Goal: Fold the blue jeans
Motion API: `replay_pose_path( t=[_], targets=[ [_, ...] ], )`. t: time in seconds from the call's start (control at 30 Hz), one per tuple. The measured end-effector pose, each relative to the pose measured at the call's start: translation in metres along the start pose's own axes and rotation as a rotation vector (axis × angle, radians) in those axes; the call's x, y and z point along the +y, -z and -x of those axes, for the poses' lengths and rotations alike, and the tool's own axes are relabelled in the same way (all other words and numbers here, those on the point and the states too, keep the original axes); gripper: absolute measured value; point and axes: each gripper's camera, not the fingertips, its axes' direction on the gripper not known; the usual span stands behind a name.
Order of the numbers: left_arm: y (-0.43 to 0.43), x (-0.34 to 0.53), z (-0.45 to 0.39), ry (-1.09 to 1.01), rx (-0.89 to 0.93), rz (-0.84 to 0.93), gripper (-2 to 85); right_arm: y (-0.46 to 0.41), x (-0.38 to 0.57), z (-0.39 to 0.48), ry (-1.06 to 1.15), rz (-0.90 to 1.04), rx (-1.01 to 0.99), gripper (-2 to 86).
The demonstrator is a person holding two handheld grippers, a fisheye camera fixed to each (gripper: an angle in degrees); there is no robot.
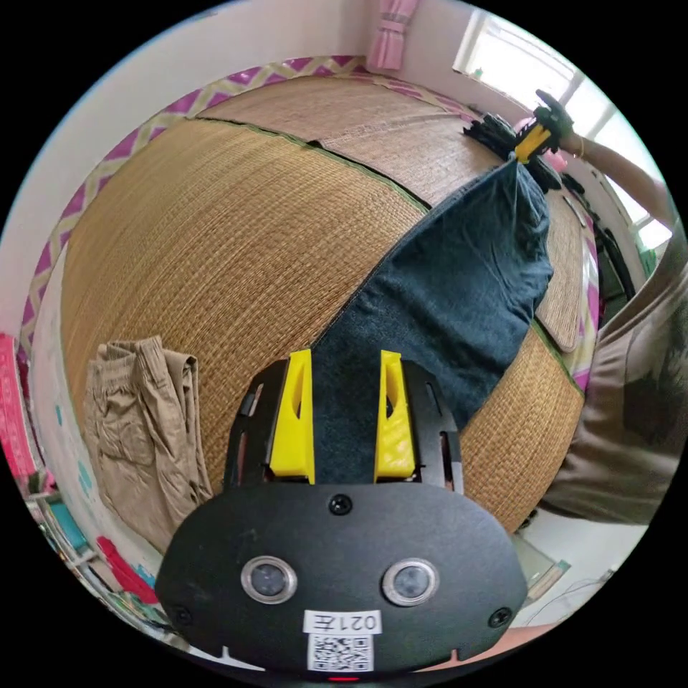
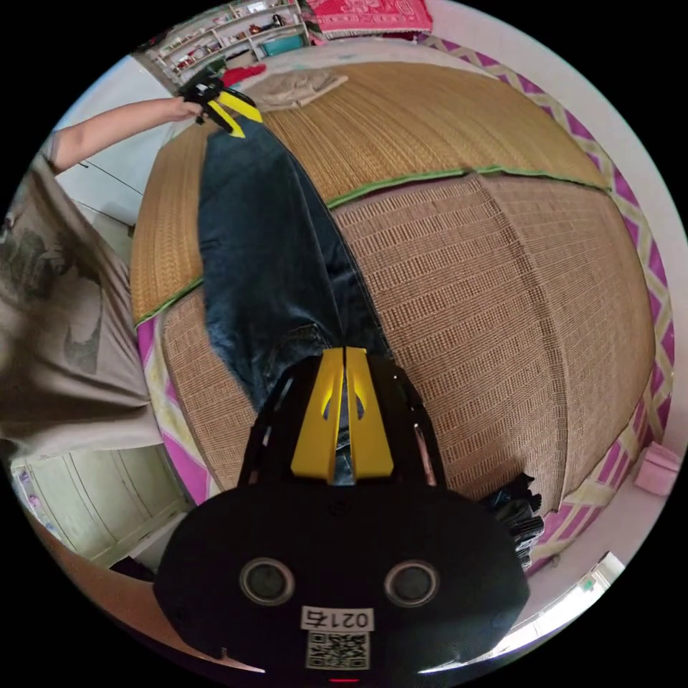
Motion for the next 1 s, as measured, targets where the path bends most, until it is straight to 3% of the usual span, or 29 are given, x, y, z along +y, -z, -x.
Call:
replay_pose_path(
  t=[0.3,0.5,0.77,0.9,1.0],
  targets=[
    [-0.033,-0.027,0.038,-0.127,0.019,0.111,12.7,0.035,0.055,0.034,0.008,-0.072,0.013,-0.6],
    [-0.009,-0.002,0.039,-0.224,0.005,0.172,0.3,0.029,0.085,0.050,-0.018,-0.076,0.021,-0.6],
    [0.135,0.149,-0.059,-0.120,-0.039,-0.019,-0.7,0.007,0.166,0.088,-0.126,-0.104,-0.067,-0.6],
    [0.125,0.243,-0.126,0.061,-0.035,-0.045,-0.1,-0.045,0.214,0.139,-0.203,-0.061,-0.169,-0.5],
    [0.063,0.325,-0.157,0.297,0.086,-0.031,1.4,-0.114,0.242,0.176,-0.318,0.005,-0.147,-0.4]
  ],
)
